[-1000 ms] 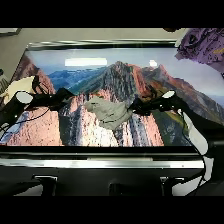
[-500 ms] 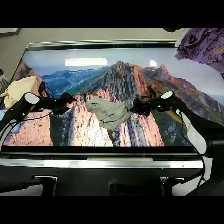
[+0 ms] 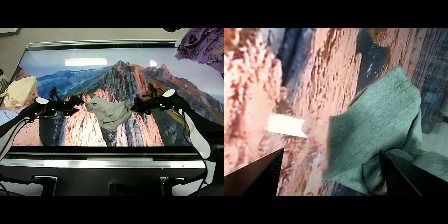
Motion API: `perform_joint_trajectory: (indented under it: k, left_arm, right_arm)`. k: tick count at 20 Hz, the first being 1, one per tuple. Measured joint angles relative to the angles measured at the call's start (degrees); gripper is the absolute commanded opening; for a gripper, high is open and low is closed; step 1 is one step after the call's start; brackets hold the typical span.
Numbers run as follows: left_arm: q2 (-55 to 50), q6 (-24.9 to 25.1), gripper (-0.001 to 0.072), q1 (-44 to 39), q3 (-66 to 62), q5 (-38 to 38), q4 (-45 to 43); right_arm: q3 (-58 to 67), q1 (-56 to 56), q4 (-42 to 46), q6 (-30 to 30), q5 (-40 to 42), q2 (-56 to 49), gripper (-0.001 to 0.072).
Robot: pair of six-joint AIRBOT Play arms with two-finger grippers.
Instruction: Fold the clothes and pants, and hang the long-sleeved shirts on hangers.
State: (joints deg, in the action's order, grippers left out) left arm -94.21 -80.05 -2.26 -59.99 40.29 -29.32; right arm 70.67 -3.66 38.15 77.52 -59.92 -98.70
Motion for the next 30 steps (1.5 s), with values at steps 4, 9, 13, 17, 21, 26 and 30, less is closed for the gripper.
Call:
perform_joint_trajectory:
  k: [4,9,13,17,21,26,30]
  left_arm:
    - [-3.3,1.97,0.0415,-1.88,-2.75,-0.13,2.29]
    - [-7.45,2.78,0.0021,-3.61,-6.67,0.76,3.02]
    - [-6.64,2.97,0.0016,-2.67,-8.92,2.08,2.38]
    - [1.29,-0.31,0.0016,1.75,-15.63,3.65,-7.41]
    - [13.25,-4.46,0.0017,6.32,-26.12,5.92,-19.43]
    - [30.45,-7.28,0.0017,8.5,-34.93,10.88,-30.4]
    - [43.78,-14.97,0.0017,8.87,-36.79,16.0,-41.57]
  right_arm:
    - [0.0,-0.07,-0.02,0.09,-0.76,0.09,0.0036]
    - [0.0,-0.07,0.02,0.13,-1.55,0.5,0.0035]
    - [0.31,-0.07,1.44,0.35,-0.85,3.1,0.0033]
    - [5.07,-0.07,10.64,2.58,1.73,11.1,0.0033]
    - [13.99,-0.07,23.47,7.19,5.2,22.73,0.0034]
    - [21.7,-0.07,34.23,9.88,6.86,38.95,0.0035]
    - [23.32,-0.07,43.32,13.94,7.15,51.71,0.0035]
